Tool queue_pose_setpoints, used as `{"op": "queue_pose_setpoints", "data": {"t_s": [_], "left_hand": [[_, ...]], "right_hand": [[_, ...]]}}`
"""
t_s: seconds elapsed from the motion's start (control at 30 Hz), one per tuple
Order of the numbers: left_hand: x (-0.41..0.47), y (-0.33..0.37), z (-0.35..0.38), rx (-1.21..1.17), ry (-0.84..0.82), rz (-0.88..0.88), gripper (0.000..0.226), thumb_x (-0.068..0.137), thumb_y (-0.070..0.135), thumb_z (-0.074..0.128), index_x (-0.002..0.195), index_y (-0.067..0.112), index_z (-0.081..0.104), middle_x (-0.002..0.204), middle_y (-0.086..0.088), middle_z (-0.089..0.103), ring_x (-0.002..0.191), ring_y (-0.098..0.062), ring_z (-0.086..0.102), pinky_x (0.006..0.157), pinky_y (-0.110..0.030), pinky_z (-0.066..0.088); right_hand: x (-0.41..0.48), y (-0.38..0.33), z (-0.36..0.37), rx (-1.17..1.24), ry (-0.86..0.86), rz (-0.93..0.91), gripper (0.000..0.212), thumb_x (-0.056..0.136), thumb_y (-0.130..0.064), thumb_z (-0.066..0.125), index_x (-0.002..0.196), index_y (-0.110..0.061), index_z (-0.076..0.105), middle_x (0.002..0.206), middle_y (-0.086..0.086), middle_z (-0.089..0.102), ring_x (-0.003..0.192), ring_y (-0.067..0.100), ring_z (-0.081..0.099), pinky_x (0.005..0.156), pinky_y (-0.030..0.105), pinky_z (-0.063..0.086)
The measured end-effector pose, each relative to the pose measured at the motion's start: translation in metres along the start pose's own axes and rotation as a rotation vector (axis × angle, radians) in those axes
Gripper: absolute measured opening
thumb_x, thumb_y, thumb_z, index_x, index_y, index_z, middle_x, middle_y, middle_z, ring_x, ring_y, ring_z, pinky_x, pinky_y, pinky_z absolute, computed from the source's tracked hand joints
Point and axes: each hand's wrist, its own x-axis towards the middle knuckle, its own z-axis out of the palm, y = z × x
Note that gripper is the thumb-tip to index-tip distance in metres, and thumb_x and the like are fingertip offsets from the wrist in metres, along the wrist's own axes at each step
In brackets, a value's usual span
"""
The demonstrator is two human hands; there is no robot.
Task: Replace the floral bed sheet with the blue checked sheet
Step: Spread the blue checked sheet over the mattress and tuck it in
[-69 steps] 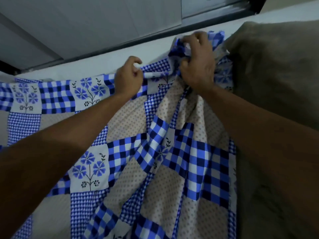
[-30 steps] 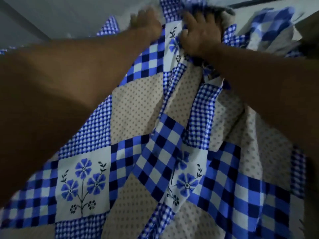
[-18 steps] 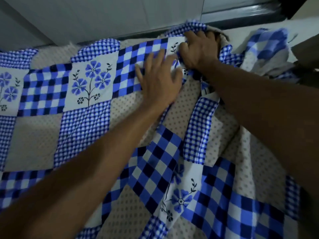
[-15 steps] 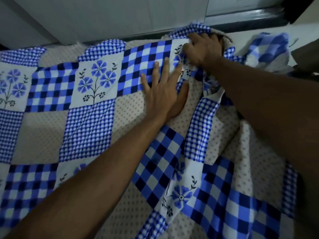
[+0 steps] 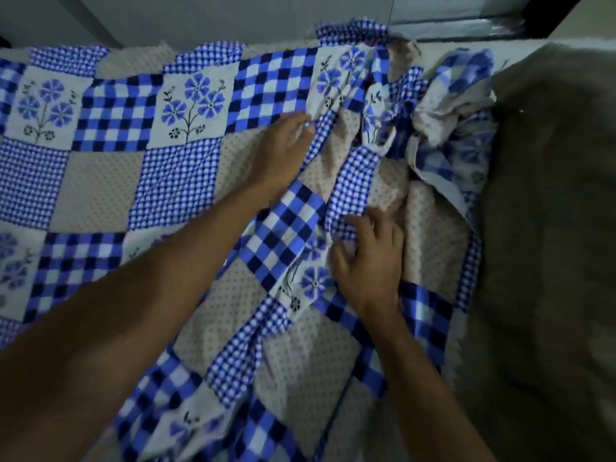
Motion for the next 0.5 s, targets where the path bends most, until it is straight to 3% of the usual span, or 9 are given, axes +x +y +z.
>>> {"op": "queue_pose_setpoints", "data": {"t_s": [0.07,0.13,0.2,0.33,0.5], "left_hand": [[-0.079,-0.010,-0.004,0.177,0.104,0.162,0.038,0.100,0.033,0.051,0.127,0.010,0.062,0.137,-0.009,0.056,0.129,-0.026,0.051,0.107,-0.044,0.043],[-0.166,-0.024,0.000,0.375,0.226,0.262,0.030,0.097,0.030,0.057,0.117,0.009,0.066,0.130,-0.011,0.059,0.124,-0.030,0.052,0.105,-0.046,0.041],[-0.259,-0.029,0.003,0.486,0.321,0.199,0.028,0.094,0.032,0.061,0.111,0.010,0.068,0.124,-0.011,0.059,0.119,-0.032,0.054,0.101,-0.044,0.041],[-0.419,-0.036,0.009,0.624,0.394,-0.025,0.029,0.087,0.041,0.064,0.097,0.014,0.068,0.104,-0.009,0.061,0.095,-0.033,0.056,0.084,-0.044,0.042],[-0.547,-0.037,0.053,0.703,0.234,-0.103,0.033,0.080,0.048,0.070,0.097,0.020,0.070,0.096,-0.007,0.065,0.085,-0.029,0.060,0.073,-0.040,0.043]], "right_hand": [[-0.035,-0.001,-0.005,0.004,-0.051,0.010,0.037,0.092,-0.036,0.065,0.124,-0.018,0.062,0.147,0.010,0.044,0.131,0.030,0.039,0.104,0.044,0.040],[-0.055,-0.008,-0.013,0.017,-0.063,0.027,0.038,0.090,-0.040,0.064,0.122,-0.020,0.064,0.145,0.009,0.047,0.130,0.030,0.042,0.102,0.047,0.043],[-0.076,-0.018,-0.021,0.003,-0.080,-0.054,0.037,0.088,-0.041,0.064,0.118,-0.021,0.066,0.139,0.007,0.052,0.126,0.029,0.047,0.100,0.046,0.041],[-0.141,-0.031,-0.027,0.057,-0.229,-0.407,0.030,0.086,-0.036,0.063,0.106,-0.014,0.067,0.120,0.007,0.062,0.109,0.028,0.052,0.090,0.045,0.042],[-0.243,-0.022,-0.030,0.102,-0.555,-0.805,0.027,0.085,-0.045,0.065,0.086,-0.018,0.067,0.093,0.002,0.060,0.086,0.025,0.054,0.075,0.041,0.040]]}}
